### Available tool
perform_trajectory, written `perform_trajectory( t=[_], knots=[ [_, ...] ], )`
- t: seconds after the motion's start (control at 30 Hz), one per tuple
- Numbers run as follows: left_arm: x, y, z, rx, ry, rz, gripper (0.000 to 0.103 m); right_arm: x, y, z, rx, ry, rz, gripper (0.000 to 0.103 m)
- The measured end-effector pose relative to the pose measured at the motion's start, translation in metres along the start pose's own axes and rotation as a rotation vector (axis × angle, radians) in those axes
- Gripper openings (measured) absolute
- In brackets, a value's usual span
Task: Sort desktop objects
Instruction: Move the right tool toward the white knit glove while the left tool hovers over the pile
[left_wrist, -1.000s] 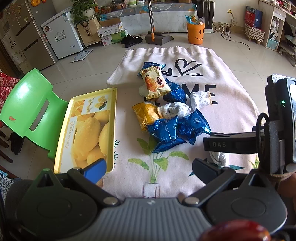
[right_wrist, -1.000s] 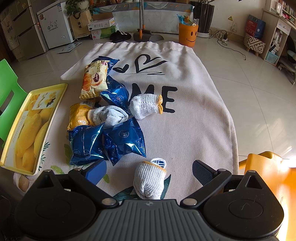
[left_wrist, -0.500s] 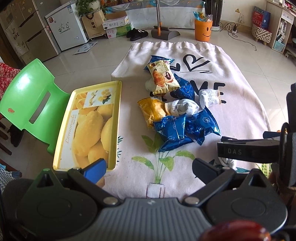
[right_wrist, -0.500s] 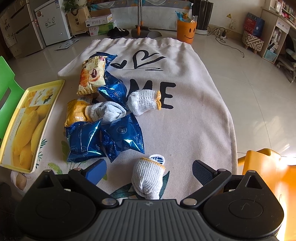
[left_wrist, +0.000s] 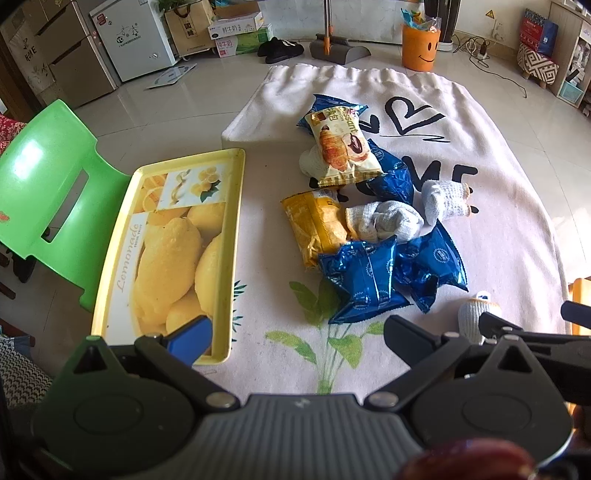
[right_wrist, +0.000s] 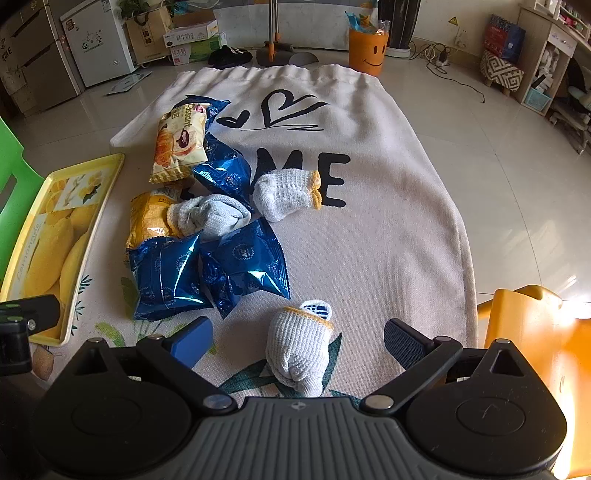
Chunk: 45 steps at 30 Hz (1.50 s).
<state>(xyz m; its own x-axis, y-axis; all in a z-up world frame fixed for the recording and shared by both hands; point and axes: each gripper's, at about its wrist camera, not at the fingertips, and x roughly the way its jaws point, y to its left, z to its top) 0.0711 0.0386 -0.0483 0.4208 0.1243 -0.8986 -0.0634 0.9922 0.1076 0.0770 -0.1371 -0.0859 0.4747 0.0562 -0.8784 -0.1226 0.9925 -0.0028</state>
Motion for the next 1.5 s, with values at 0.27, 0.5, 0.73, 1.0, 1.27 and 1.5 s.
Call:
perform_trajectory(
  t=[0.27,0.5,0.73,1.0,1.27,1.5],
  knots=[
    [0.026,-0.012,0.013,0.019,0.06,-0.058,0.102,0.007,-0.007,0.001,0.049,0.036,-0.036,0.1],
    [0.042,-0.02,0.023,0.039,0.088,-0.084,0.102,0.012,-0.009,0.002,0.062,0.054,-0.067,0.1],
    [0.059,-0.023,0.034,0.07,0.109,-0.091,0.102,0.018,-0.008,0.002,0.062,0.075,-0.111,0.1],
    [0.075,-0.027,0.04,0.098,0.123,-0.099,0.102,0.024,-0.008,0.002,0.072,0.092,-0.123,0.1],
    [0.096,-0.025,0.038,0.085,0.152,-0.114,0.102,0.029,-0.007,0.003,0.077,0.111,-0.127,0.1],
    [0.106,-0.023,0.04,0.067,0.149,-0.111,0.102,0.035,-0.006,0.003,0.088,0.129,-0.13,0.1]
  ],
)
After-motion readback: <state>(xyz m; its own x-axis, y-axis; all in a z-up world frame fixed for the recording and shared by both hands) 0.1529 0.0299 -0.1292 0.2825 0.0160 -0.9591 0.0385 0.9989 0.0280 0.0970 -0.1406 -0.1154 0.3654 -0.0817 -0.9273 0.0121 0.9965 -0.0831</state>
